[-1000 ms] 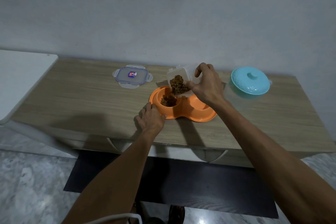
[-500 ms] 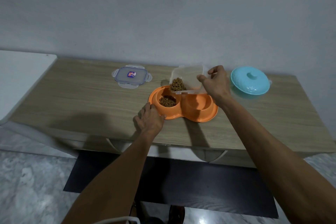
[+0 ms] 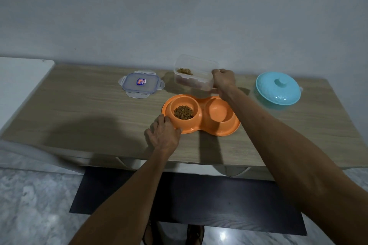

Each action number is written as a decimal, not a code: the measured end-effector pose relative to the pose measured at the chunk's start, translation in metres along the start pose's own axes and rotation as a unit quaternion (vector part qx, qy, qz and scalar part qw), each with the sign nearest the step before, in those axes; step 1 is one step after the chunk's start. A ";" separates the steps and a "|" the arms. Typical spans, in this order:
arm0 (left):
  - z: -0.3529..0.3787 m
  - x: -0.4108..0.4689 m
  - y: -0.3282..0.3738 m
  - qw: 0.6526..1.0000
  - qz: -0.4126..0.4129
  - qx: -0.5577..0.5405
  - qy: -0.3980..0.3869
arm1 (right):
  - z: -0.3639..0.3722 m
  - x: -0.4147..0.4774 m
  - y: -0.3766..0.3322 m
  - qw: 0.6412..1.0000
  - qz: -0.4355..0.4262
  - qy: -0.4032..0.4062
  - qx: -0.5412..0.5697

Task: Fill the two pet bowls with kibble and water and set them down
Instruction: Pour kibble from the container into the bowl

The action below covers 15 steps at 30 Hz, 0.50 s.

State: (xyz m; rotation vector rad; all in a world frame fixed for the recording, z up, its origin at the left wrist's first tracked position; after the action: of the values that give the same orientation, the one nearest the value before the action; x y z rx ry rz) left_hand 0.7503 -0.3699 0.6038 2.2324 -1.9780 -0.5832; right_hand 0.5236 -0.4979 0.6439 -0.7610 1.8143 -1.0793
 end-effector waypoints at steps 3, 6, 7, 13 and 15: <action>0.001 0.000 -0.001 1.000 0.008 0.010 0.003 | 0.026 0.035 0.006 1.000 -0.003 -0.002 -0.030; 0.001 0.001 -0.002 1.000 0.011 0.020 0.004 | 0.039 0.019 -0.003 0.999 -0.001 0.013 -0.051; 0.001 0.001 -0.002 1.000 0.011 0.023 0.005 | 0.041 0.006 -0.009 0.998 -0.005 0.020 -0.064; 0.003 0.002 -0.004 0.999 0.019 0.027 0.009 | 0.053 0.005 -0.001 0.994 -0.016 0.042 -0.102; 0.003 0.003 -0.004 0.999 0.022 0.027 0.009 | 0.054 0.007 -0.001 0.992 -0.023 0.051 -0.116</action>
State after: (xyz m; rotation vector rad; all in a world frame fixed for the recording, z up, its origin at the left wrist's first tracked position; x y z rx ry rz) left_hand 0.7533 -0.3720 0.5987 2.2093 -2.0519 -0.5088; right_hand 0.5694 -0.5242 0.6289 -0.9023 2.0433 -0.9621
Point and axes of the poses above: each hand's wrist, its own x-axis towards the middle knuckle, its own z-axis out of the palm, y = z × x, the point moved 4 cm from there along x, towards the middle knuckle, and after that the axes turned 1 degree about -y, right-handed, at the moved point
